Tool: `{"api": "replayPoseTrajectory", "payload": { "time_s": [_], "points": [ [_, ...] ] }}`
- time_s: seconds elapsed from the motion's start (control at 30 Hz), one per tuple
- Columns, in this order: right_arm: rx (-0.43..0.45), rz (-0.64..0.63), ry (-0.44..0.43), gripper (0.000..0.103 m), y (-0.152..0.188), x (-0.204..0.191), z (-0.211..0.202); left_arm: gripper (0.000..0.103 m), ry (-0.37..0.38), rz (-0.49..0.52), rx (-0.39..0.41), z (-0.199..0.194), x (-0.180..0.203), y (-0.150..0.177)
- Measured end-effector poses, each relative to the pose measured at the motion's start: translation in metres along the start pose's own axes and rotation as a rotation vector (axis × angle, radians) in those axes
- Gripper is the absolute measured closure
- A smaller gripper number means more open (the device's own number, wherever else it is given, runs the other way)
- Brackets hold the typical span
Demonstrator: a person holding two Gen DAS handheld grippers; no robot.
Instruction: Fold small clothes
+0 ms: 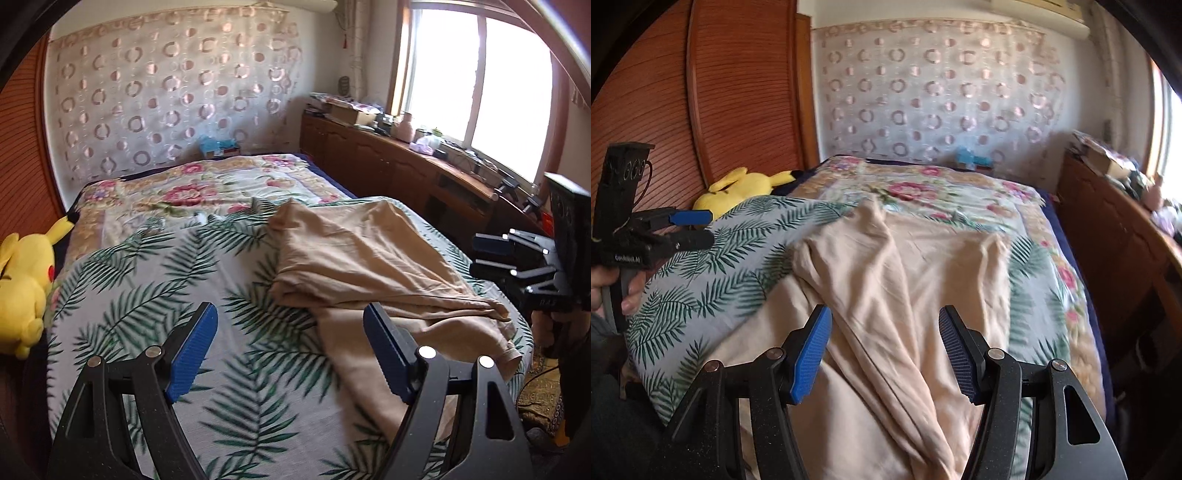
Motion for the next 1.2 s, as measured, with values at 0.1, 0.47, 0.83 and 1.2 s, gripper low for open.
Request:
{"api": "replayPoseTrajectory", "payload": {
  "time_s": [0.1,0.47,0.83,1.2],
  "points": [
    [-0.004,-0.055,-0.018,0.04,-0.015,-0.009,0.01,0.021,-0.016,-0.019,0.003,-0.003,-0.012,0.006],
    [-0.097,-0.181,-0.076,0.04,-0.046,-0.032,0.083,0.021,-0.045,-0.061,0.011,-0.011,-0.042,0.02],
    [-0.243,-0.245,-0.139,0.04,-0.062,-0.053,0.148,0.021,-0.05,-0.098,-0.004,-0.008,-0.059,0.038],
    [-0.32,-0.301,-0.085,0.073,-0.066,-0.051,0.19,0.021,-0.038,-0.1,-0.015,-0.005,-0.056,0.043]
  ]
}}
Point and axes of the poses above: each gripper's, at about its wrist camera, not at the fingertips, and z roughly the way its jaws point, x to its right, y to its underside, the point moved 8 cm from there along z, roughly the way its jaws point
